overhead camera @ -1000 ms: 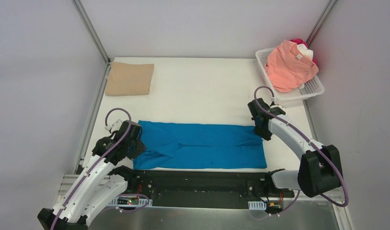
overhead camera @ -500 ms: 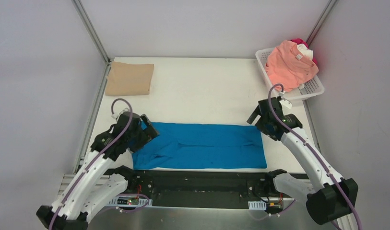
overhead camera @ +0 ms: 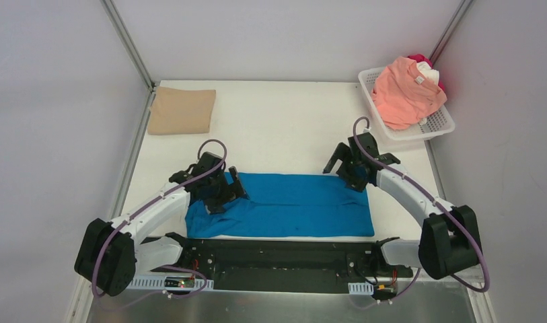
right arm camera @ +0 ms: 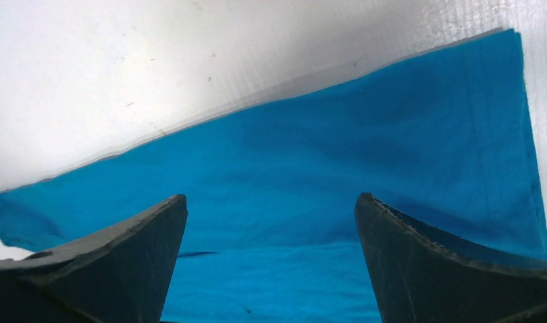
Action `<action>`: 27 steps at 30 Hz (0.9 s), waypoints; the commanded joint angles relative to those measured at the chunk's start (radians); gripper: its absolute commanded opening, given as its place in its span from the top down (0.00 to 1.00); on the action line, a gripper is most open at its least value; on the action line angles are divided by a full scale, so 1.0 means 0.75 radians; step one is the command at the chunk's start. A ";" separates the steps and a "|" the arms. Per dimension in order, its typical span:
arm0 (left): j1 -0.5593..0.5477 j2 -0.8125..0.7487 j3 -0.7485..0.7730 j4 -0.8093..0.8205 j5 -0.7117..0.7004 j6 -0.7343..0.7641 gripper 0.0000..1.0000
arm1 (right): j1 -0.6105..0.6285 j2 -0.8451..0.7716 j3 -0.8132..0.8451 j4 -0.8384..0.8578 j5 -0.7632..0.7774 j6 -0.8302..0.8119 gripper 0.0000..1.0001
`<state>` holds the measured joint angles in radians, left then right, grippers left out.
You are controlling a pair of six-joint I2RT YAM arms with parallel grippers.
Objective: Fold and stack the t-shirts
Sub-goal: Rotate the tshirt 90 degrees
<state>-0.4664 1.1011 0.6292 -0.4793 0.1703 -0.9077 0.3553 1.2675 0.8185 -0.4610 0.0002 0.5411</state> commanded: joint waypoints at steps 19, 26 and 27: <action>0.171 1.053 0.706 0.352 -0.087 0.221 0.01 | -0.020 0.181 -0.171 0.032 0.085 -0.004 0.01; 0.192 1.701 1.627 0.251 0.192 0.310 0.01 | 0.213 0.025 -0.353 0.074 0.041 0.047 0.01; 0.192 1.791 1.785 0.218 0.241 0.331 0.01 | 0.259 0.008 -0.373 0.085 0.033 0.047 0.01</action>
<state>-0.3264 2.1860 1.6623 -0.2859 0.2447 -0.7635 0.4305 1.2869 0.6422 -0.3264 0.0826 0.5465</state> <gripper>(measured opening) 0.990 0.993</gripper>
